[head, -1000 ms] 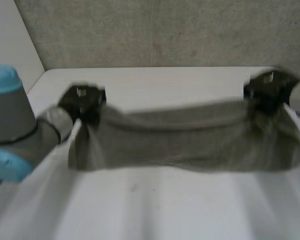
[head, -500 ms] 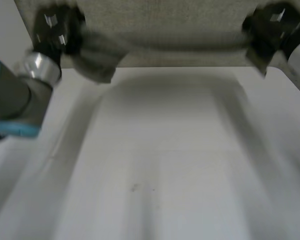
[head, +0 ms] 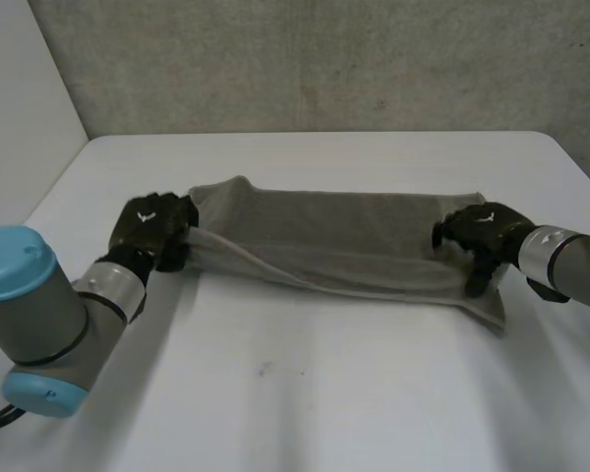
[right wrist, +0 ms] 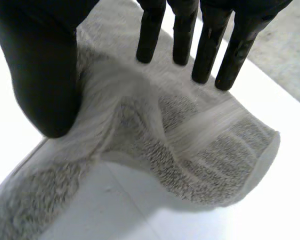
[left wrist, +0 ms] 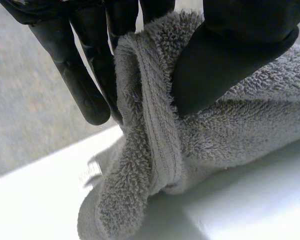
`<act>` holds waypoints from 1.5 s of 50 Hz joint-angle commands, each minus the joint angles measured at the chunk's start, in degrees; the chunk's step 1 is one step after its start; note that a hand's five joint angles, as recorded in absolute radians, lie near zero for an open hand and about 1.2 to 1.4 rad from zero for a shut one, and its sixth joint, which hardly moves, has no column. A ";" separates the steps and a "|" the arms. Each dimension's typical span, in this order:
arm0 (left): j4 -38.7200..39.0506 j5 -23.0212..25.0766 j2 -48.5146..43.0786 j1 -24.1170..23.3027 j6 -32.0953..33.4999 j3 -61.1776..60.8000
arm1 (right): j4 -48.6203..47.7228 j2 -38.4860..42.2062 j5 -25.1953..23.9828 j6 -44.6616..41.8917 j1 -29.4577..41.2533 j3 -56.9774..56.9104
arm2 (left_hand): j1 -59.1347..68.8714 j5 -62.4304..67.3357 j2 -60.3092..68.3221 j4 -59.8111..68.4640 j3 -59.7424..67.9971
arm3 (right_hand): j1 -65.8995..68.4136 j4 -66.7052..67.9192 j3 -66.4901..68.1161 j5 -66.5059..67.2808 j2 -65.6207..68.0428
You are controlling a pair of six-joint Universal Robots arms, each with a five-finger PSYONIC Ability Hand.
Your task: Fold the towel.
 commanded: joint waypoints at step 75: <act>-0.25 -0.56 2.59 -3.13 -0.83 0.73 | -27.27 -9.10 0.28 9.92 -4.99 30.10 | 13.21 11.56 10.25 10.24 10.42 | 8.69 11.50 11.52 10.95 11.45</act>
